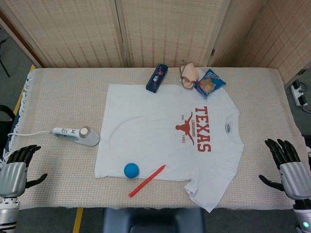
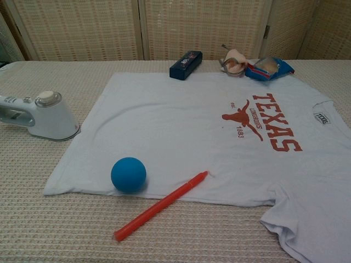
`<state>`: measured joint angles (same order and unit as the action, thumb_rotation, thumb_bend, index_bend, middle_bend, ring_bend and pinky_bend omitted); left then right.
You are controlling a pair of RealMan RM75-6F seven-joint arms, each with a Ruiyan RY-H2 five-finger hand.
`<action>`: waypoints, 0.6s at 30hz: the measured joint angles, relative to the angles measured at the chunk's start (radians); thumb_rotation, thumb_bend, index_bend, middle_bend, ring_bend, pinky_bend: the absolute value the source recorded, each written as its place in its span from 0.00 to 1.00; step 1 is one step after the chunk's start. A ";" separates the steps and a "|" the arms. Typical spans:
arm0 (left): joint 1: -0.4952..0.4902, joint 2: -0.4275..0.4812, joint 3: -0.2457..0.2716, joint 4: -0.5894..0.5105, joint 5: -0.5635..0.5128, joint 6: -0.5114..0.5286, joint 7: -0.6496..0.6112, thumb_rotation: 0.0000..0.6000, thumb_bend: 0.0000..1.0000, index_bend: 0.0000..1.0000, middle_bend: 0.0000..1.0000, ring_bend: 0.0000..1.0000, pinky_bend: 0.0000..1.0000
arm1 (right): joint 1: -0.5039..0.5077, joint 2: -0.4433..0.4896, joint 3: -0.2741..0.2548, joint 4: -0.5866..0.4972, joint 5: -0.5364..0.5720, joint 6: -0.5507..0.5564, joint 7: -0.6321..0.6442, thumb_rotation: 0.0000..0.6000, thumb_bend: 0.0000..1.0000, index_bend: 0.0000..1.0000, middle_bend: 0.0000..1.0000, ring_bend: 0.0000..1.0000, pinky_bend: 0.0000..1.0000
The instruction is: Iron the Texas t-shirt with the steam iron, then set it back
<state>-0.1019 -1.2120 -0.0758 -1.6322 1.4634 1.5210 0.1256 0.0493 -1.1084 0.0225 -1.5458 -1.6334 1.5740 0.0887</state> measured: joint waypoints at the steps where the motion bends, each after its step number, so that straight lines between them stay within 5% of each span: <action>1: -0.003 -0.003 -0.001 0.002 -0.004 -0.005 0.003 1.00 0.07 0.25 0.24 0.19 0.22 | 0.003 -0.006 0.003 0.004 0.000 -0.001 0.000 1.00 0.05 0.00 0.07 0.00 0.04; 18: -0.093 -0.004 -0.049 0.026 -0.005 -0.095 -0.017 1.00 0.07 0.26 0.24 0.19 0.22 | 0.022 0.015 0.017 -0.022 -0.015 0.004 -0.041 1.00 0.05 0.00 0.07 0.00 0.04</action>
<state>-0.1949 -1.2157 -0.1249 -1.6059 1.4581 1.4258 0.1090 0.0708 -1.0930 0.0398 -1.5676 -1.6484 1.5779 0.0476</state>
